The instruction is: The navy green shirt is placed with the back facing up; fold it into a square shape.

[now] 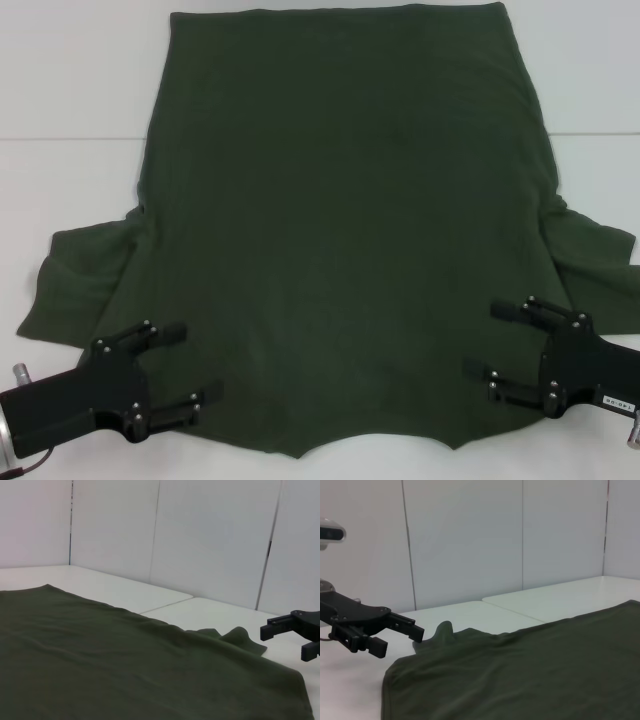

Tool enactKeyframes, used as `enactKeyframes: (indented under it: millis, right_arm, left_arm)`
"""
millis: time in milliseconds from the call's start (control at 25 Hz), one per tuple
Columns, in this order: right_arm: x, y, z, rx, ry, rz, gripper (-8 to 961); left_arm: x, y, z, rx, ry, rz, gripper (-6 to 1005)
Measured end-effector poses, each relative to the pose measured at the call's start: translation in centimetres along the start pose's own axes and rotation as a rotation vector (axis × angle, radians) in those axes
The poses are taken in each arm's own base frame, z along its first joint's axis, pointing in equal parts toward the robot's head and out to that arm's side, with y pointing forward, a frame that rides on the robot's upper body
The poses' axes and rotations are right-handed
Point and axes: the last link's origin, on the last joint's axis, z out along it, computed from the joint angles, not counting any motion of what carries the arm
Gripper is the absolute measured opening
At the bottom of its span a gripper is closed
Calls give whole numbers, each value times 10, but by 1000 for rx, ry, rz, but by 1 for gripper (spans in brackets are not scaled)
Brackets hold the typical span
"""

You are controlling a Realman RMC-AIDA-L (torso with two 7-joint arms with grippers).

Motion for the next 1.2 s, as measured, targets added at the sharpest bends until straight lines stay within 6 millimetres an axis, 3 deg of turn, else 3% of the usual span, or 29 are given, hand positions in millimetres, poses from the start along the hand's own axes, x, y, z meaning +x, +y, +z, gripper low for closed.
enactKeyframes:
  millis: [200, 400, 520, 800, 1000, 1200]
  right_arm:
    - [-1, -1, 1, -1, -1, -2, 857]
    - [0, 1, 3, -7, 0, 4, 856]
    - [0, 1, 3, -8, -1, 4, 856]
    - [0, 1, 5, -17, 4, 3, 855]
    - [0, 3, 7, -25, 2, 12, 855]
    - [0, 3, 8, -28, 0, 13, 856]
  left_arm:
    - [5, -6, -4, 37, 34, -90, 875]
    - [28, -39, -22, 93, 48, -460, 874]
    - [45, -58, -34, 100, 14, -574, 873]
    - [72, -103, -45, 244, -161, -658, 873]
    - [70, -129, -46, 401, -250, -661, 875]
    - [64, -138, -47, 479, -269, -636, 878]
